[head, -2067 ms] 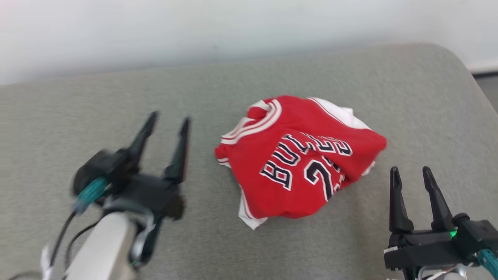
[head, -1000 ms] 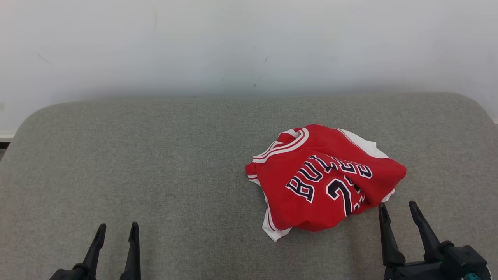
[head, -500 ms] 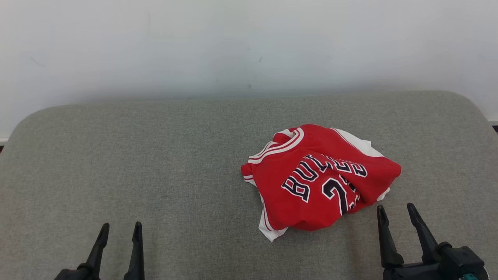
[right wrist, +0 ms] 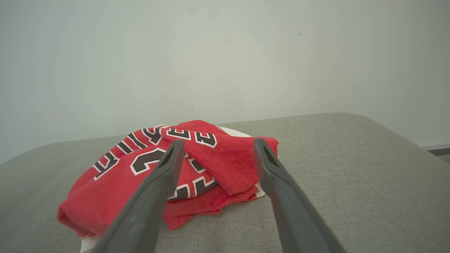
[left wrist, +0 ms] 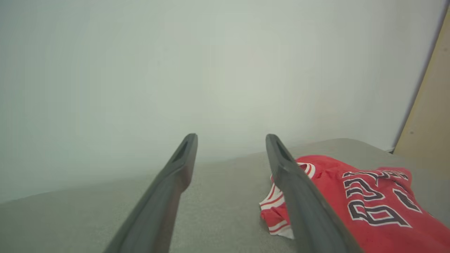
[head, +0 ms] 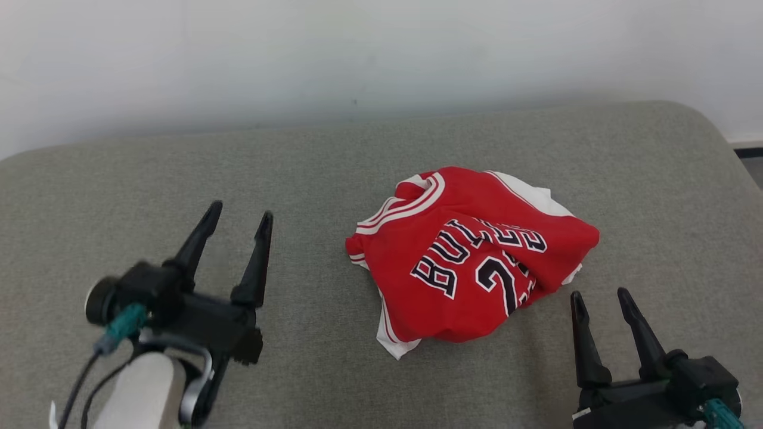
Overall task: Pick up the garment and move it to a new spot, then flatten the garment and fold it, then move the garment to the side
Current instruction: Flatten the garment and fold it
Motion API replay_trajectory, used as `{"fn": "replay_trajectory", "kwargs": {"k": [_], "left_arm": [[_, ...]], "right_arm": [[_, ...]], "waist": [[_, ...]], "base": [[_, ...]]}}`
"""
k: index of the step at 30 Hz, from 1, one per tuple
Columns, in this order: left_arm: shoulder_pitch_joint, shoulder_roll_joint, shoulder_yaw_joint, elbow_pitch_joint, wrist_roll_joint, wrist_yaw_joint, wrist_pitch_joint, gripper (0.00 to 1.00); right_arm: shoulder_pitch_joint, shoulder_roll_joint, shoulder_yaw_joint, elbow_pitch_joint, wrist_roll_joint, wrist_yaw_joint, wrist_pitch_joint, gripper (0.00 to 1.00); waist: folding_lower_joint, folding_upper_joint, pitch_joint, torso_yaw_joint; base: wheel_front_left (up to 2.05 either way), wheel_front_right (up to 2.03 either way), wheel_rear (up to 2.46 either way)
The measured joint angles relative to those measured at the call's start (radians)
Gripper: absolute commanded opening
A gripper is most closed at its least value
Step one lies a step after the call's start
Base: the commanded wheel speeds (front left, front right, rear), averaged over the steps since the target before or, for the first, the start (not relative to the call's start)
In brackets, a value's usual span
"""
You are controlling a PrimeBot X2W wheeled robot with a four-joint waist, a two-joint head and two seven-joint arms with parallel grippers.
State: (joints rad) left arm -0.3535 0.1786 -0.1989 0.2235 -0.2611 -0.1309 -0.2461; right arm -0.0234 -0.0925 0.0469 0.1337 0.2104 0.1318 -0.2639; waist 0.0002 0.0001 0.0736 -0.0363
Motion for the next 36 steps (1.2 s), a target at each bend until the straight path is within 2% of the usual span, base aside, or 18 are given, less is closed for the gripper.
{"fn": "replay_trajectory", "kwargs": {"k": [4,5,13,18,23,31,32,34,36], "left_arm": [[-0.195,0.11,-0.153,0.048,-0.138,0.0,0.087,1.0],[-0.195,0.11,-0.153,0.048,-0.138,0.0,0.087,1.0],[-0.459,0.279,-0.41,0.103,-0.42,0.0,0.243,1.0],[-0.54,0.339,-0.579,0.123,-0.551,0.0,0.356,1.0],[-0.605,0.394,-0.696,0.158,-0.64,0.0,0.43,1.0],[-0.645,0.427,-0.844,0.234,-0.744,0.0,0.501,1.0],[-0.647,0.429,-0.858,0.238,-0.756,0.0,0.511,0.59],[-0.65,0.432,-0.884,0.244,-0.783,0.0,0.509,0.0],[-0.665,0.436,-0.917,0.246,-0.786,0.0,0.508,0.0]], "right_arm": [[-0.033,0.01,0.001,-0.003,0.007,0.0,0.0,1.0],[-0.033,0.01,0.001,-0.003,0.007,0.0,0.0,1.0],[-0.08,0.03,0.007,0.01,0.028,0.0,0.0,1.0],[-0.095,0.037,0.011,0.013,0.038,0.0,0.0,1.0],[-0.1,0.04,0.013,0.016,0.051,0.0,0.0,1.0],[-0.105,0.041,0.018,0.015,0.079,0.0,0.0,1.0],[-0.105,0.041,0.016,0.016,0.079,0.0,0.0,1.0],[-0.106,0.041,0.012,0.015,0.079,0.0,0.0,1.0],[-0.106,0.041,0.005,0.012,0.079,0.0,0.0,1.0]], "waist": [[0.0,0.0,0.033,-0.039],[0.0,0.0,0.033,-0.039],[0.0,0.0,0.096,-0.139],[0.0,0.0,0.13,-0.207],[0.0,0.0,0.163,-0.27],[-0.0001,0.0001,0.206,-0.346],[-0.0001,0.0,0.21,-0.351],[0.0,0.0001,0.215,-0.358],[-0.0001,0.0001,0.217,-0.358]], "base": [[0.0,0.0,0.0],[0.0,0.0,0.0],[0.0,0.0,0.0],[0.0,0.0,0.0],[0.0,0.0,0.0],[0.0,0.0,0.0],[0.0,0.0,0.0],[0.0,0.0,0.0],[0.0,0.0,0.0]]}}
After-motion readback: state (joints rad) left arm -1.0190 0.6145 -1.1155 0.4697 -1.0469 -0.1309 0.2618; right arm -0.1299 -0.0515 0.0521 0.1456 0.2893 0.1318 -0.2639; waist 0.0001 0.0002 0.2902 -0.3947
